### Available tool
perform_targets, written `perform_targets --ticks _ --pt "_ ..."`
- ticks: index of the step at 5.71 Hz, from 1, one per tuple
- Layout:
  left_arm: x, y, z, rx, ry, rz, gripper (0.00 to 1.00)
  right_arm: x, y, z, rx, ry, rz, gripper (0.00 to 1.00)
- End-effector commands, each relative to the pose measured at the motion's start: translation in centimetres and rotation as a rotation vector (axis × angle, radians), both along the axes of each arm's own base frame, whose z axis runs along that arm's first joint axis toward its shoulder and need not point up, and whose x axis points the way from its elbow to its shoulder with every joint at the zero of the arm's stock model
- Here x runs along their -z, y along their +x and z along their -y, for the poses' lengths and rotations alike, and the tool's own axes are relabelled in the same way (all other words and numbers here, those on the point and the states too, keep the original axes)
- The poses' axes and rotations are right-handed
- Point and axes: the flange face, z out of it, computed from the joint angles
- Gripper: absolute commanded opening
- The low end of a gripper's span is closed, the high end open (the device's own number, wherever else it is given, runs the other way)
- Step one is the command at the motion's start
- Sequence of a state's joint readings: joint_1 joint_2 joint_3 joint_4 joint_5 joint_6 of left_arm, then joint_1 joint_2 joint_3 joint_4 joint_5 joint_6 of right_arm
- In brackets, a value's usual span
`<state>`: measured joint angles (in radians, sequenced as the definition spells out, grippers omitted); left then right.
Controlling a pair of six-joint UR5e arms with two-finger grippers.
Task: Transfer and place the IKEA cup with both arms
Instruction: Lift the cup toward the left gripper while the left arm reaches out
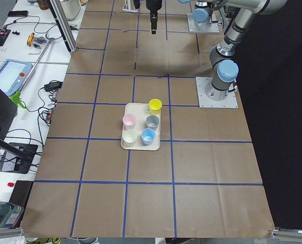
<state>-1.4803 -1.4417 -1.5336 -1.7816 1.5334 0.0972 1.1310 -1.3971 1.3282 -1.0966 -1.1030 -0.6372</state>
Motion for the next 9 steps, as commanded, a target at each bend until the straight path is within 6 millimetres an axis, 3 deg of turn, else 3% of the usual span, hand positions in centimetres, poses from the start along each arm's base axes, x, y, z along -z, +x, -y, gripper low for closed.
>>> perform_targets --ticks 1,2,3,4,5,6,7,8,9 --pt "-0.1 3.1 0.3 0.061 0.008 -0.077 0.99 1.5 4.7 -0.1 0.058 0.062 0.363 0.53" --pt "0.5 5.2 0.0 0.091 0.045 -0.173 0.99 4.8 8.9 0.1 0.126 0.049 0.578 0.53" --pt "1.2 8.5 -0.8 0.106 0.087 -0.381 0.99 8.6 12.5 -0.4 0.224 0.013 0.767 0.53" --pt "1.5 10.2 -1.5 0.039 0.081 -0.613 0.99 11.2 16.4 -1.4 0.276 0.004 0.871 0.53" --pt "2.1 9.3 -2.7 -0.055 0.138 -0.886 0.99 12.1 20.8 -2.2 0.275 0.0 0.928 0.53" --pt "2.3 8.5 -2.5 -0.072 0.079 -1.077 0.99 13.5 24.7 -3.9 0.256 0.02 0.959 0.5" --pt "3.4 8.4 -1.8 -0.107 0.041 -1.146 0.99 13.9 28.7 -5.3 0.241 0.029 0.993 0.5" --pt "5.0 8.1 -1.4 -0.118 -0.034 -1.222 0.99 14.0 30.3 -6.1 0.221 0.042 0.998 0.5" --pt "7.3 8.1 -1.1 -0.018 -0.095 -1.25 0.99 14.0 30.1 -5.9 0.225 0.04 0.998 0.5"
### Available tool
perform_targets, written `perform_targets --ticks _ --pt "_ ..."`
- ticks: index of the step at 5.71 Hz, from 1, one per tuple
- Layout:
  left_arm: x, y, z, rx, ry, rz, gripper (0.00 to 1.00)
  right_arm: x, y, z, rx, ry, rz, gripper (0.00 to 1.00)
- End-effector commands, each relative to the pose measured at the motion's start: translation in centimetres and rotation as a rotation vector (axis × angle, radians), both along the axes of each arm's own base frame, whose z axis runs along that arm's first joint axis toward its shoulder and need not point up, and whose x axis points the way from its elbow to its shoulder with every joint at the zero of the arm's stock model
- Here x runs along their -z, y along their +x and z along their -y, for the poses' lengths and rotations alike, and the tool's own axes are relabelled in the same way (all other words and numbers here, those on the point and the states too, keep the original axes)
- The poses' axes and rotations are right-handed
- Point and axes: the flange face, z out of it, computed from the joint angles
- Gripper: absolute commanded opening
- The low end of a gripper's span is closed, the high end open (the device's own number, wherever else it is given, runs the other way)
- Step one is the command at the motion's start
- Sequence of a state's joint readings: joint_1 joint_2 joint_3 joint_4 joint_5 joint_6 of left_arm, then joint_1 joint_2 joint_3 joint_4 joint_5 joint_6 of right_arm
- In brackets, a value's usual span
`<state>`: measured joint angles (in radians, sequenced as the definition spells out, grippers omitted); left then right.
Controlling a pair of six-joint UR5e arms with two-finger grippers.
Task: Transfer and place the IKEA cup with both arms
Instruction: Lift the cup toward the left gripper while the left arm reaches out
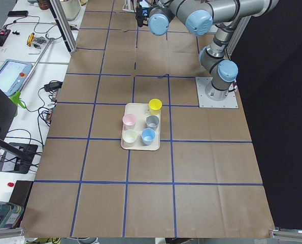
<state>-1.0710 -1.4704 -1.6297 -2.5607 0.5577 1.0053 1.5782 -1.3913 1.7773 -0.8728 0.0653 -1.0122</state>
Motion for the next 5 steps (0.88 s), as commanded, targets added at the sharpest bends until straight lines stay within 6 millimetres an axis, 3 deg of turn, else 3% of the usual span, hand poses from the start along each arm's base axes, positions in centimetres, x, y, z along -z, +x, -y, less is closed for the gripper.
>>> perform_targets --ticks 1,2,3,5 --pt "3.1 0.2 1.4 -0.007 -0.05 -0.064 0.99 0.0 0.4 -0.2 -0.003 -0.001 0.002 0.5" --pt "4.5 -0.5 3.1 -0.048 -0.022 -0.116 0.99 0.0 0.3 -0.1 0.0 -0.001 0.003 0.51" --pt "6.2 -2.4 4.1 -0.021 0.024 -0.15 0.99 0.0 0.3 -0.1 0.0 -0.001 0.003 0.51" --pt "8.4 -5.7 4.9 0.006 0.123 -0.203 0.99 -0.1 0.4 -0.1 -0.002 -0.003 0.003 0.51"
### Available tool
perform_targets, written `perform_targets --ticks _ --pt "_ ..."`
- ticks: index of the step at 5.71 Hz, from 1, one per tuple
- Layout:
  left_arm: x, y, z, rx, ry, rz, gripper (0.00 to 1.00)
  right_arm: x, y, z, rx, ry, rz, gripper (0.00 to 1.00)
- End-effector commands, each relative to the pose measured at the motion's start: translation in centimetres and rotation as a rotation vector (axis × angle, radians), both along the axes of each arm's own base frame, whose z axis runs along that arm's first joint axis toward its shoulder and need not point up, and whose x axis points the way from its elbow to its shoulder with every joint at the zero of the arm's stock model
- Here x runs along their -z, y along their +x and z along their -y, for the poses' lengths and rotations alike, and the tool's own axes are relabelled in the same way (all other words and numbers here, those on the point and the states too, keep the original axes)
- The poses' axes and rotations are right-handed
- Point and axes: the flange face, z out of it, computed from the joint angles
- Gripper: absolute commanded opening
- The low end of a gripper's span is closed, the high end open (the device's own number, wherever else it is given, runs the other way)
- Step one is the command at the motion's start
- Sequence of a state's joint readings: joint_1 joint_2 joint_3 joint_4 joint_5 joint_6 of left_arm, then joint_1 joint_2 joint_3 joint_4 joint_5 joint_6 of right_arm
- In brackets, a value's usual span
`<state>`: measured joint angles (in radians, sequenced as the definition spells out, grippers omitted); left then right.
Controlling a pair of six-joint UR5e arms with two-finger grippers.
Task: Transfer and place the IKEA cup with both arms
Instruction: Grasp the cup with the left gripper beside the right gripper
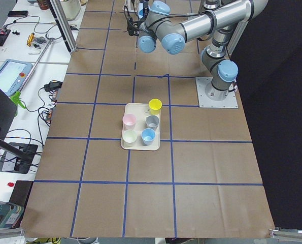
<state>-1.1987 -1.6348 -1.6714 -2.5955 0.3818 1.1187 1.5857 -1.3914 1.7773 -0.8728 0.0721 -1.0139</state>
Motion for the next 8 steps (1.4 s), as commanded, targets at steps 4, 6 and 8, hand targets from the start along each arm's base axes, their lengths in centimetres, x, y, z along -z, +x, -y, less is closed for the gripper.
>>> perform_targets --ticks 4,6,8 --pt "0.7 -5.8 0.5 0.041 0.011 -0.044 0.86 -0.1 0.0 0.1 0.001 0.001 0.001 0.51" --pt "0.5 -6.5 0.5 0.057 0.0 -0.041 0.4 -0.2 0.1 0.0 -0.002 0.001 0.0 0.51" --pt "0.5 -6.5 0.5 0.062 -0.008 -0.039 0.01 -0.2 0.1 0.1 -0.002 0.001 0.0 0.51"
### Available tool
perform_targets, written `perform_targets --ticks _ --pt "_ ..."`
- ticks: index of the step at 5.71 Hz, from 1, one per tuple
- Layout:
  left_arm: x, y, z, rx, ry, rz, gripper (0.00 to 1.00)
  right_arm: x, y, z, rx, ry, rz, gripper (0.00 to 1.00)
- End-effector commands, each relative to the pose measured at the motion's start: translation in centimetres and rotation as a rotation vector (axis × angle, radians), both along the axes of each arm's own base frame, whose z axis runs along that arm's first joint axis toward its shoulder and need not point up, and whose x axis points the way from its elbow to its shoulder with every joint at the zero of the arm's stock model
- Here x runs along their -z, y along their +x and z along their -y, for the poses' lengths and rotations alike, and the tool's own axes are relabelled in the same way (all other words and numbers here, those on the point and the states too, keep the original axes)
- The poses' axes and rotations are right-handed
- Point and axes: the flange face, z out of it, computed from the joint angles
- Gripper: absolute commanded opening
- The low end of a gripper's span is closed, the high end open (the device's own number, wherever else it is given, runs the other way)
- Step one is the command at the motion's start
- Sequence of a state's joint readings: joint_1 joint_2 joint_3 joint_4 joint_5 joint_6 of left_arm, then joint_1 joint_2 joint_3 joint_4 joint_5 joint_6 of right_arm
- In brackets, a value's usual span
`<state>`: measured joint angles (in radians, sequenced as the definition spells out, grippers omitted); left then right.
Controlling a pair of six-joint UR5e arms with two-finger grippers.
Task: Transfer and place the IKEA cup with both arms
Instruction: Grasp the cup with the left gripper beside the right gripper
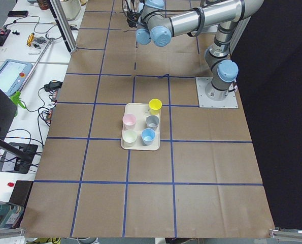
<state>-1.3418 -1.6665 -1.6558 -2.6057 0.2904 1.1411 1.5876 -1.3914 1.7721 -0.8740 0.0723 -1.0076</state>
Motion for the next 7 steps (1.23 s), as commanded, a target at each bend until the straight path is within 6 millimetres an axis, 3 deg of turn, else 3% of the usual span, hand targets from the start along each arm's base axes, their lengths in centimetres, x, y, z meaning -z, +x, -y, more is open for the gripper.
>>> perform_targets --ticks 1,2,3,4,5,6,7 --pt "-0.1 0.0 0.1 0.001 -0.004 0.001 0.0 0.0 0.1 0.0 -0.002 0.001 0.0 0.52" --pt "-0.2 0.0 0.2 0.0 -0.002 0.001 0.0 -0.1 -0.1 0.1 0.004 0.004 0.001 0.84" --pt "-0.2 0.1 0.2 -0.002 0.001 0.001 0.0 -0.3 -0.3 0.2 -0.004 0.008 -0.004 1.0" --pt "-0.2 0.2 0.2 -0.005 0.001 0.001 0.0 -0.3 -0.5 0.4 0.002 0.007 -0.004 1.0" --pt "-0.3 0.5 0.3 -0.009 0.004 0.003 0.01 -1.6 -2.6 2.0 0.032 0.048 -0.005 1.0" --pt "-1.2 0.9 0.4 -0.006 -0.026 0.016 0.01 -3.8 -6.3 3.9 0.037 0.073 -0.044 1.0" --pt "-2.2 1.1 0.4 0.063 -0.052 0.064 0.01 -3.5 -10.7 4.4 0.021 0.076 -0.115 1.0"
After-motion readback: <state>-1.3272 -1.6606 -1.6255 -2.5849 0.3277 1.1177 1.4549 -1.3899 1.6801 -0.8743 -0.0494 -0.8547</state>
